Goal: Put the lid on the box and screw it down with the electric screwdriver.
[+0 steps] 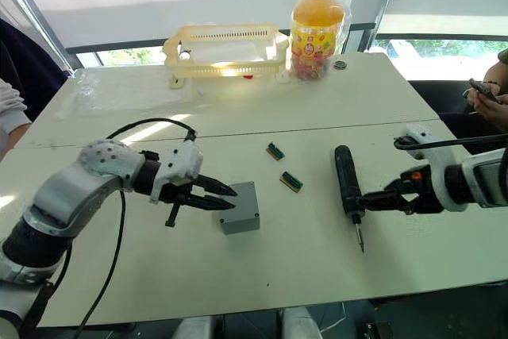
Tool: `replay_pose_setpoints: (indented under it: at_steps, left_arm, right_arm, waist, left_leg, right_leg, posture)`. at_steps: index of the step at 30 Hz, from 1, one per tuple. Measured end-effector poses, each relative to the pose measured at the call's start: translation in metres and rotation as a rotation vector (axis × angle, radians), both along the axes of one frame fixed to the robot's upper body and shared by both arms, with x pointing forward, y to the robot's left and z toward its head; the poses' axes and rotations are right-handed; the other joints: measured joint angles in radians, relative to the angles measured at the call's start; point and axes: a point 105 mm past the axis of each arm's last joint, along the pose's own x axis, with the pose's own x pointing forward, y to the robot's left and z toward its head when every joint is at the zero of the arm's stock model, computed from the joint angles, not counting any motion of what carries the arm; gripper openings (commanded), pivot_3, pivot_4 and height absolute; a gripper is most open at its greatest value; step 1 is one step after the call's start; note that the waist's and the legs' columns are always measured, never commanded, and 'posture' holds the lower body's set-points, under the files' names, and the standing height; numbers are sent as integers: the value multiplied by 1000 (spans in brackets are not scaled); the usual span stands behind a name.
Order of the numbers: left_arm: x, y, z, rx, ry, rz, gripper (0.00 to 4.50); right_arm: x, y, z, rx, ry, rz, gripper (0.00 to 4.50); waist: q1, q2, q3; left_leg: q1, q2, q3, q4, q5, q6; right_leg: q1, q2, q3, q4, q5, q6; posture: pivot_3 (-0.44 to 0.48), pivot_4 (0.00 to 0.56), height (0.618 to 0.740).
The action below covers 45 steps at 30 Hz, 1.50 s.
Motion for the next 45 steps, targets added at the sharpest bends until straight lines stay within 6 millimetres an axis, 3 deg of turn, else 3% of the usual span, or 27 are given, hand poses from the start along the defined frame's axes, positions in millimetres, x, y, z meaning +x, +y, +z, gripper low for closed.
replay_pose_setpoints:
  at_steps: [3,13,21,24,27,28,34,39,42,45]
  left_arm:
    - [-1,-4,-4,9,-23,-19,935]
    - [-2,-5,-15,0,1,10,935]
    - [-4,-4,-18,-8,8,56,935]
    - [-3,-3,-20,-12,15,85,935]
    - [-1,-2,-22,-15,22,116,935]
    - [-1,-2,-22,-17,19,121,935]
    - [4,1,-15,-38,-8,151,935]
    - [22,14,-11,-67,25,224,935]
    - [36,24,4,-104,24,259,935]
    - [42,27,10,-113,38,261,935]
  right_arm:
    - [1,-2,-18,28,103,-41,4423]
    - [36,-8,-38,46,164,-222,4423]
    - [55,15,-50,-16,177,-185,4423]
    - [59,15,-52,-72,168,-190,3634]
    - [59,13,-56,-136,161,-183,2067]
    - [58,14,-56,-141,156,-172,1782]
    - [53,7,-59,-140,131,-190,1761]
    - [59,0,-57,-40,80,-310,1761]
    - [69,-6,-40,-8,-63,-417,1761]
    - [76,-4,-8,49,-265,-486,1761]
  waist:
    - [0,0,0]
    - [1,0,0]
    - [-1,-1,0]
    - [0,-2,-1]
    - [1,-3,-2]
    - [1,-3,-2]
    - [14,-6,-3]
    - [9,-6,-3]
    - [6,-4,-2]
    - [0,-3,-2]
  left_leg:
    - [0,0,1,0,0,0]
    - [-1,0,1,0,0,0]
    - [-1,0,0,0,0,0]
    - [-1,0,0,0,0,0]
    - [-1,0,0,0,0,0]
    - [-1,0,0,0,0,0]
    - [-1,0,0,1,0,0]
    - [-1,0,0,2,0,0]
    - [-2,-1,1,1,0,0]
    - [-2,0,0,-2,0,0]
  right_leg:
    - [0,0,1,0,0,0]
    - [-1,0,1,0,0,1]
    - [-1,1,1,0,0,1]
    - [-1,1,1,0,0,1]
    - [-1,1,1,0,0,1]
    - [-1,1,1,0,0,1]
    - [1,0,0,-1,0,1]
    - [1,0,0,-1,0,1]
    - [-1,0,1,0,0,1]
    - [-3,1,1,1,0,2]
  posture:
    - [0,150,740]
    - [0,150,740]
    - [0,150,740]
    - [0,150,740]
    - [0,150,740]
    - [0,150,740]
    - [0,150,740]
    - [0,150,740]
    - [0,150,740]
    - [0,150,740]
